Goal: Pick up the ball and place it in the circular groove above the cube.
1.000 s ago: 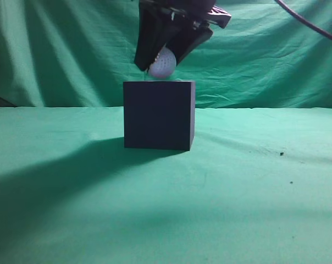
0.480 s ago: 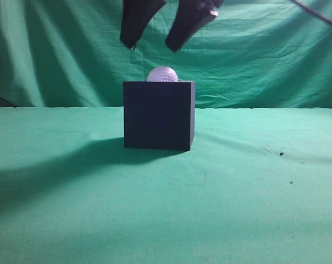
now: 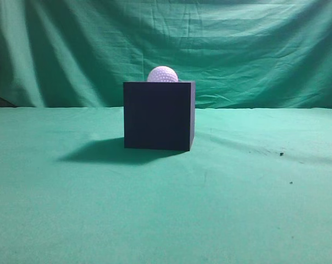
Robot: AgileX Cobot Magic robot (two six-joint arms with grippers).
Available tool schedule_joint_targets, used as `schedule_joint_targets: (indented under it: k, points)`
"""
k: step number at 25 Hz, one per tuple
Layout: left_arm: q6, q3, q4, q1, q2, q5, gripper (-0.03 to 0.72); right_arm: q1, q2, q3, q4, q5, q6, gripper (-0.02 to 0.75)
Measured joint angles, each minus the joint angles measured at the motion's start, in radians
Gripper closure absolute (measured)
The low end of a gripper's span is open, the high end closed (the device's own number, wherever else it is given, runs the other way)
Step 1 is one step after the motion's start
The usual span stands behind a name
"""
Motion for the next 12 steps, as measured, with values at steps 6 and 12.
schedule_joint_targets:
  k: [6, 12]
  points:
    - [0.000, 0.000, 0.000, 0.000, 0.000, 0.000, 0.688, 0.000, -0.204, 0.042, -0.064, 0.065, 0.122, 0.738]
    - [0.000, 0.000, 0.000, 0.000, 0.000, 0.000, 0.688, 0.000, -0.487, 0.272, -0.064, 0.071, 0.163, 0.738]
